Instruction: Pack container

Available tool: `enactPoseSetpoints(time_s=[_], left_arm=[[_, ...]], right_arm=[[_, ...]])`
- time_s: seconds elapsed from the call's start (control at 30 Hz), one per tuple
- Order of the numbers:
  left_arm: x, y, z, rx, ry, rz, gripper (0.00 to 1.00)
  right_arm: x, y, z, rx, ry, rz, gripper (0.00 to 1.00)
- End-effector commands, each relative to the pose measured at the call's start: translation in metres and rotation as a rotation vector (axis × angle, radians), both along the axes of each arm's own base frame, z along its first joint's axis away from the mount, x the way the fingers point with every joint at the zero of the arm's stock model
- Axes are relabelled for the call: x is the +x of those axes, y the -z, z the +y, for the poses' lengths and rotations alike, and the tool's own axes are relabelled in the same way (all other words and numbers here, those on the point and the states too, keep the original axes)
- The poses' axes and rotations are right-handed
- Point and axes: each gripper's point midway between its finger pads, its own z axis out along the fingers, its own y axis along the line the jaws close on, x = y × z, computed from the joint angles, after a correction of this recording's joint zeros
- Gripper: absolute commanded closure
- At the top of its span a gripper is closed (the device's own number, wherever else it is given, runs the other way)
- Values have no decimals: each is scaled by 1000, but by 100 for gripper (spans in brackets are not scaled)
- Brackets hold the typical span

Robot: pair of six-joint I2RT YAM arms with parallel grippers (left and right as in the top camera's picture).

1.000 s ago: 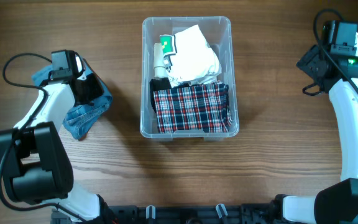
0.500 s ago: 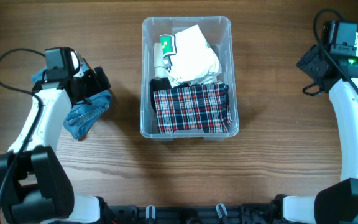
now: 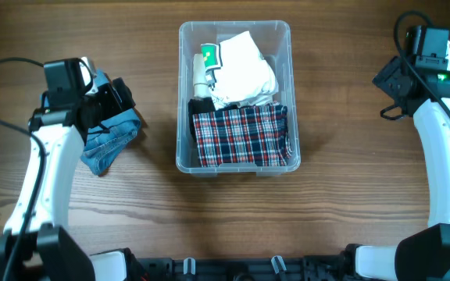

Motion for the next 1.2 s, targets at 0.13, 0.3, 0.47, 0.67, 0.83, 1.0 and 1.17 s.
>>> enactPoseSetpoints(time_s=[0.13,0.3,0.47,0.67,0.83,1.0,1.17], left_arm=[[-11,-42,-13,28,69,-90,0],[-12,-43,-40,74,168,-91,0],[-14,-40,-49,146,169,-70,0],[-20,-38,-51,187,100,-38,0],[-24,-46,-45,136,13,-17,0],[-20,-46,-42,103,-29,-25,0],[-8,-32,-41,109,-37,-7,4]], right_arm=[[-2,6,-4,-8,14,15,0],[-2,6,-4,-8,14,16,0],[-2,6,-4,-8,14,15,0],[-2,6,-4,-8,14,15,0],[-2,6,-4,-8,14,15,0],[-2,6,-4,-8,14,15,0],[-2,6,-4,-8,14,15,0]])
